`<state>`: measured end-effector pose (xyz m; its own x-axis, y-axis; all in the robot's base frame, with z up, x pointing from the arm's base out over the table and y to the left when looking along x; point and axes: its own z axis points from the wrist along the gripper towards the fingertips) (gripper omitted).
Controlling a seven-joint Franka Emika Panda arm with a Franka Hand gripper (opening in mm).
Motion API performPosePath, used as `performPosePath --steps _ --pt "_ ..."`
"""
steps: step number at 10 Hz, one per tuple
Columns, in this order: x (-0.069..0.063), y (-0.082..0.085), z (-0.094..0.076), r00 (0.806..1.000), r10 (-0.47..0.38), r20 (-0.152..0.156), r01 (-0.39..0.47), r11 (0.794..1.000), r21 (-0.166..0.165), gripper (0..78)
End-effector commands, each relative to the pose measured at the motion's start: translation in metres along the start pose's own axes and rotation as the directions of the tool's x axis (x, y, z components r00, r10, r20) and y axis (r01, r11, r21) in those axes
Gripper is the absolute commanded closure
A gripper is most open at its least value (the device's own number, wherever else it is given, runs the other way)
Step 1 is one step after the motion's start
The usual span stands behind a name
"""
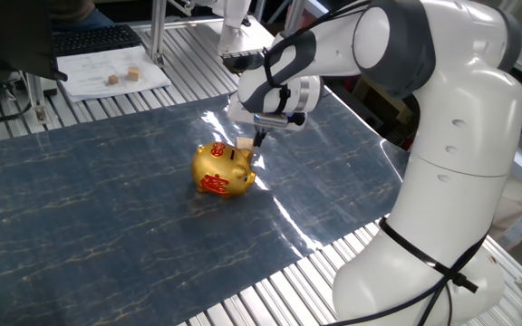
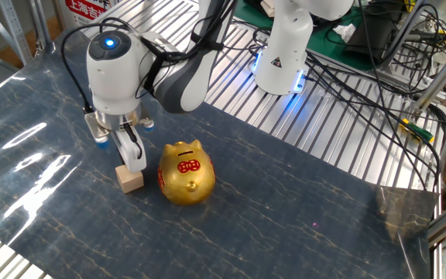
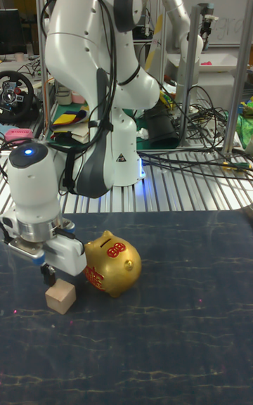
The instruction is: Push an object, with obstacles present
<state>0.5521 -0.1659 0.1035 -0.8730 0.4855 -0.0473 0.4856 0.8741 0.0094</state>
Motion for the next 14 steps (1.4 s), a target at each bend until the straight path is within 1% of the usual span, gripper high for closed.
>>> performPosePath --steps 1,2,3,5,6,7,9,11,12,13,14 --pt "-0.003 0.014 -0.008 0.999 0.036 0.000 -0.036 0.999 -0.013 77.6" --pt "-0.003 0.015 -0.009 1.000 0.015 -0.009 -0.015 1.000 -0.001 77.6" --pt "-0.004 0.015 -0.013 1.000 0.005 -0.016 -0.005 1.000 0.007 77.6" --pt "-0.007 0.011 -0.020 1.000 0.000 -0.023 0.000 1.000 0.009 77.6" --pt "-0.009 0.010 -0.019 1.000 0.004 -0.023 -0.004 1.000 0.009 77.6" --pt "-0.010 0.007 -0.018 1.000 0.007 -0.016 -0.006 1.000 0.008 77.6" --pt "-0.010 0.007 -0.018 1.000 0.014 -0.016 -0.014 1.000 0.008 77.6" --pt "-0.009 0.006 -0.018 1.000 0.007 -0.003 -0.007 1.000 0.016 77.6" --pt "-0.009 0.006 -0.018 1.000 -0.001 -0.003 0.001 1.000 0.021 77.6" --pt "-0.009 0.006 -0.018 1.000 0.024 -0.011 -0.024 1.000 0.017 77.6" --pt "-0.009 0.006 -0.018 0.999 0.041 -0.010 -0.040 0.999 0.020 77.6"
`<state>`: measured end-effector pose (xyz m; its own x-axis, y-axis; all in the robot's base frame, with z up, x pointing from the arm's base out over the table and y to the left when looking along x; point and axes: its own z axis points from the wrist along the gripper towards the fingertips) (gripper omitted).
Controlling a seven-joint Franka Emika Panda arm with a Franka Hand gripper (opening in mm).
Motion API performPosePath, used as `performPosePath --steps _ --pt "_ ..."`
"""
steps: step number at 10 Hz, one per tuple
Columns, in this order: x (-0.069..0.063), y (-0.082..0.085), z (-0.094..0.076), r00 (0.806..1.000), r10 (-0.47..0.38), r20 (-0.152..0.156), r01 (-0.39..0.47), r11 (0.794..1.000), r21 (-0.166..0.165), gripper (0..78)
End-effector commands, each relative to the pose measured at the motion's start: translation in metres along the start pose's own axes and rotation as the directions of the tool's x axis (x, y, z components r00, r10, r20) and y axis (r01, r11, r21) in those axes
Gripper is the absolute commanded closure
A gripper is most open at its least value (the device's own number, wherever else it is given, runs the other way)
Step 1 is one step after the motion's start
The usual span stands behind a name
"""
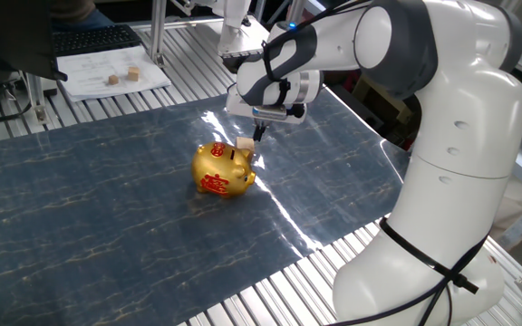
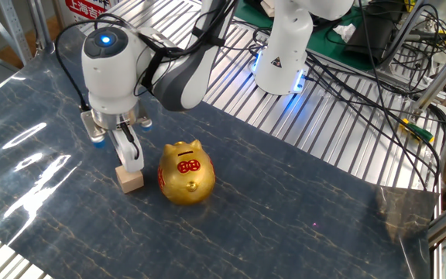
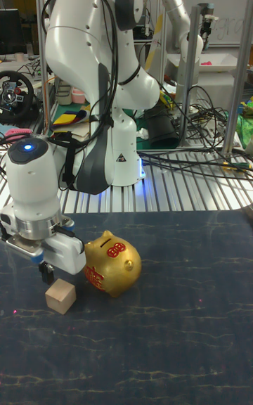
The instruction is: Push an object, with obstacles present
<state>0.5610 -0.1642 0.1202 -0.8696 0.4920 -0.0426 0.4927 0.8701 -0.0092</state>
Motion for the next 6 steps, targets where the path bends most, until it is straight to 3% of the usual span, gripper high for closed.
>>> performPosePath --steps 1,4,6 --pt "-0.0010 0.0000 -0.0015 0.999 0.049 -0.012 -0.049 0.999 0.003 77.6" --pt "-0.0010 0.0000 -0.0015 0.996 -0.087 -0.014 0.087 0.996 -0.016 77.6" --pt "-0.0010 0.0000 -0.0015 0.981 -0.194 -0.008 0.194 0.981 -0.004 77.6"
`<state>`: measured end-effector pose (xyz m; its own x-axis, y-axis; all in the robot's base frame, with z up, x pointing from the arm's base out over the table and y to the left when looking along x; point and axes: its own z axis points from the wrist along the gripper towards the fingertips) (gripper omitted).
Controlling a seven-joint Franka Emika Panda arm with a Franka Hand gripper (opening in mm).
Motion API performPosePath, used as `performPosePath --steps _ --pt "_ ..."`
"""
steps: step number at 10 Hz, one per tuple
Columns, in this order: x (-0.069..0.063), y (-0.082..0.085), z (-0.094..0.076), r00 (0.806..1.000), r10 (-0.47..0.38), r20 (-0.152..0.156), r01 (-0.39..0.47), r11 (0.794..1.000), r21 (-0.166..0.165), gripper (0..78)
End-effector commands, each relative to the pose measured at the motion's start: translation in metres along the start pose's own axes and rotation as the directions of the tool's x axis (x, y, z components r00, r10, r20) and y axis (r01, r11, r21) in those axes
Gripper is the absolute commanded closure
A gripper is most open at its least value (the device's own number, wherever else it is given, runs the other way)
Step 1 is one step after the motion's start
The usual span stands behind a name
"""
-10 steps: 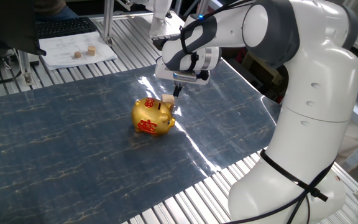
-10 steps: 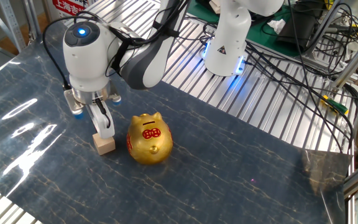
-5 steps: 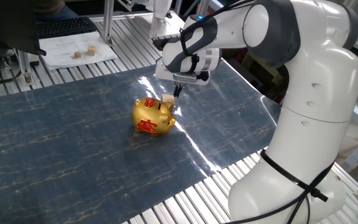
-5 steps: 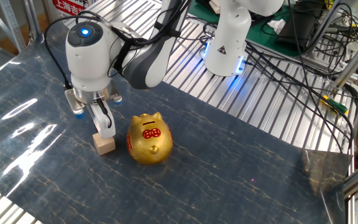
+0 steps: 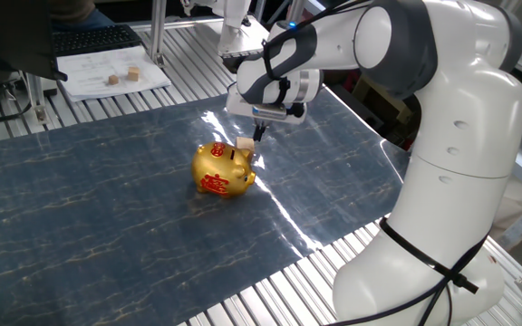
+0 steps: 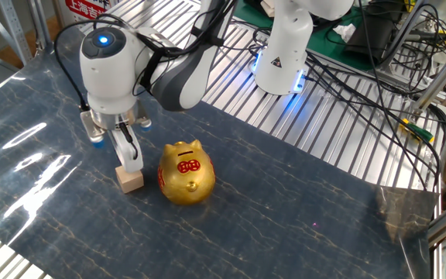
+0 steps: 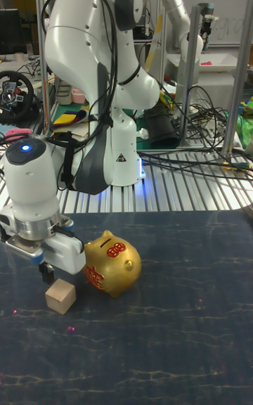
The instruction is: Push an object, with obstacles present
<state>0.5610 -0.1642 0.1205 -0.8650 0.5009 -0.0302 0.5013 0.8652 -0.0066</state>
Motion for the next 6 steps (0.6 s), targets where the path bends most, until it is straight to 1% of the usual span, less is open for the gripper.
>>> performPosePath --steps 1,2,3,6 --pt "-0.0010 -0.0001 -0.0012 0.975 -0.223 0.009 0.223 0.975 0.001 77.6" --pt "-0.0010 -0.0001 -0.0012 0.972 -0.235 0.011 0.235 0.972 0.010 77.6" --pt "-0.0010 -0.0001 -0.0012 0.974 -0.224 0.014 0.224 0.974 0.030 77.6" --pt "-0.0010 -0.0001 -0.0012 0.976 -0.219 0.007 0.219 0.975 0.032 77.6"
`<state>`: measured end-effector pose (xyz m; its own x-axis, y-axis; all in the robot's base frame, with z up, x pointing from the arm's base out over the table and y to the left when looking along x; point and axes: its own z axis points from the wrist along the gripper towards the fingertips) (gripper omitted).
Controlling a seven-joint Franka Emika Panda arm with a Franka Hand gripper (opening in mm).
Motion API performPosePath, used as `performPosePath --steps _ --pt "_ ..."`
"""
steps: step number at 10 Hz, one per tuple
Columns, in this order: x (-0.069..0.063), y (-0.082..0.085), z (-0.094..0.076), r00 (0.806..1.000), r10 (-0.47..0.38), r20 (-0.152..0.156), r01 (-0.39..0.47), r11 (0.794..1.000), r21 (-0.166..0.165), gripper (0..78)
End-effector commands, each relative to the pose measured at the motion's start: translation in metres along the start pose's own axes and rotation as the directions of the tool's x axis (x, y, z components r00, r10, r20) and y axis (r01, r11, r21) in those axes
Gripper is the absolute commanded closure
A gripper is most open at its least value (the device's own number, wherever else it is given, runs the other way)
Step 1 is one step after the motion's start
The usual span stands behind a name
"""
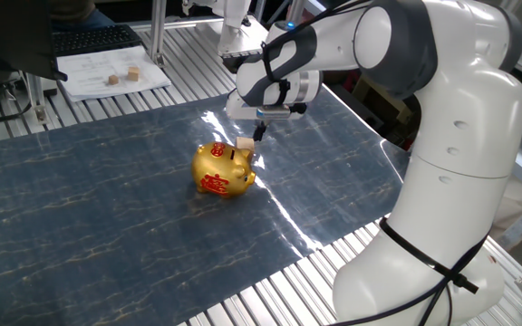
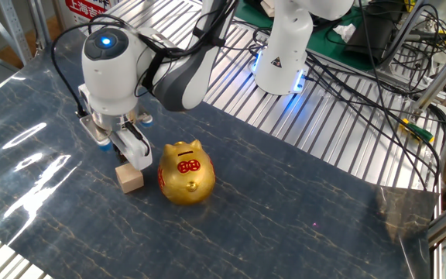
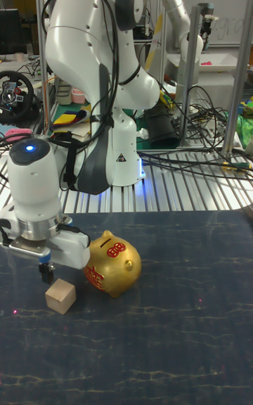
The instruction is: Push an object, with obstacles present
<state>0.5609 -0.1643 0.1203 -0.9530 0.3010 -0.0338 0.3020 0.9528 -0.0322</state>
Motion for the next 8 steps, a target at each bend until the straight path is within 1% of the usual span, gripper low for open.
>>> performPosePath --steps 1,2,3,4,5,7,8 --pt "-0.0010 -0.0001 -0.0014 1.000 -0.007 -0.001 0.007 1.000 0.014 77.6" --pt "-0.0010 -0.0001 -0.0014 1.000 -0.009 -0.001 0.009 1.000 0.016 77.6" --pt "-0.0010 -0.0001 -0.0014 1.000 -0.018 -0.001 0.018 1.000 0.024 77.6" --pt "-0.0010 -0.0001 -0.0013 1.000 -0.030 -0.003 0.030 0.998 0.049 77.6" --pt "-0.0005 0.0000 -0.0009 0.999 -0.052 -0.009 0.052 0.994 0.091 77.6" --pt "-0.0001 0.0001 -0.0005 0.998 -0.054 -0.011 0.055 0.994 0.094 77.6" --pt "-0.0004 0.0009 0.0018 0.998 -0.064 -0.011 0.065 0.992 0.109 77.6"
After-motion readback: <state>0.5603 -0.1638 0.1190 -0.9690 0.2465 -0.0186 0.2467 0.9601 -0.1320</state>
